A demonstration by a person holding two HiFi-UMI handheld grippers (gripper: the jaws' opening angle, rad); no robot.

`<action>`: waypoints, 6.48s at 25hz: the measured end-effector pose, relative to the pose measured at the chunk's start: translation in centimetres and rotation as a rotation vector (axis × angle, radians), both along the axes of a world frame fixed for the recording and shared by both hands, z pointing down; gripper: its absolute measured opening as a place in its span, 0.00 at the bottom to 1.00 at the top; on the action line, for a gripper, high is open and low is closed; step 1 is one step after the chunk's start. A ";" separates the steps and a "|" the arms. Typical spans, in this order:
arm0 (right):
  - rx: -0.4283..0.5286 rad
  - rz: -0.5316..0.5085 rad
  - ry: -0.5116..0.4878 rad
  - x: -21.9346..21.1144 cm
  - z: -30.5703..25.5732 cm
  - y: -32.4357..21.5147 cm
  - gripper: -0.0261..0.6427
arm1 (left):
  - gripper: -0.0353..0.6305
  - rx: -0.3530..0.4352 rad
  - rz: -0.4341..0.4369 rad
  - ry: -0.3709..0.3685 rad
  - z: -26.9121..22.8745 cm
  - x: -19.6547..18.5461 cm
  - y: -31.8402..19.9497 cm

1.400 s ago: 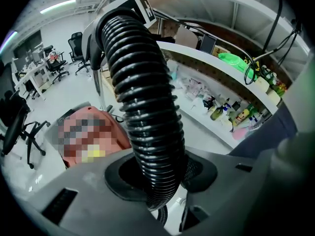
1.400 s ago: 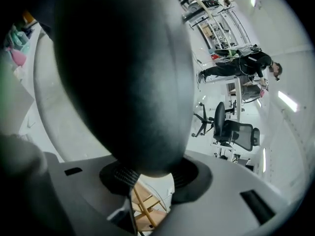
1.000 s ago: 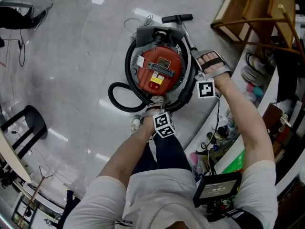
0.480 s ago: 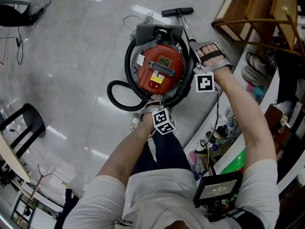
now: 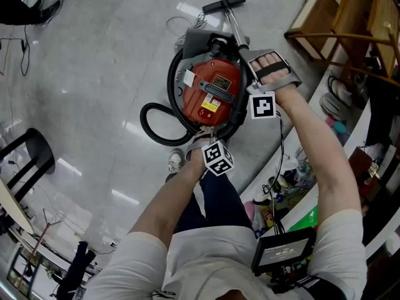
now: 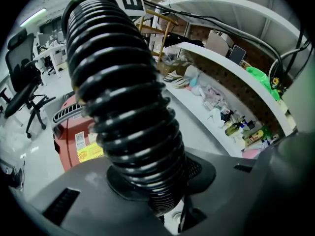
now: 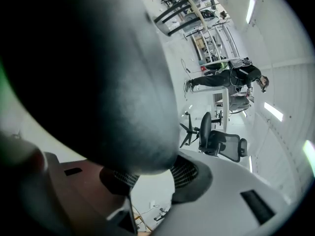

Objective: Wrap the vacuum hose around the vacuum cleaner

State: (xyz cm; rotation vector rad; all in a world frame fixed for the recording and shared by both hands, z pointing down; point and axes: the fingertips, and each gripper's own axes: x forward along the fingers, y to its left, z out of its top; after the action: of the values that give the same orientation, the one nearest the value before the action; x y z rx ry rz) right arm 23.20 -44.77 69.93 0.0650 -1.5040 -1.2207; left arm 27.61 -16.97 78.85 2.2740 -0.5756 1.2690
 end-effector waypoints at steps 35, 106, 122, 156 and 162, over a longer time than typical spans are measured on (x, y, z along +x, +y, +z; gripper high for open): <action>-0.083 0.090 -0.032 3.3 8.0 5.9 0.28 | 0.26 0.008 -0.064 -0.276 9.4 -3.0 4.8; -0.213 0.443 0.097 13.9 19.3 13.6 0.40 | 0.28 0.079 0.053 -0.403 13.1 -6.2 6.8; -0.231 0.484 0.131 14.4 22.8 15.2 0.43 | 0.30 0.090 0.125 -0.441 14.5 -7.3 7.1; -0.419 0.846 0.061 15.3 22.3 23.9 0.43 | 0.32 0.400 0.216 -0.389 13.1 -8.9 6.2; -0.453 0.866 0.046 13.7 22.8 25.0 0.43 | 0.33 0.441 0.217 -0.351 11.4 -9.3 6.2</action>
State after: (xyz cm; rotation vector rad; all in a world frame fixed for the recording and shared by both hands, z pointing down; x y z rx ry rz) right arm 36.90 -19.81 92.70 0.3422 -1.4365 -0.1850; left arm 18.28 -10.78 90.29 2.5327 -0.8157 1.8204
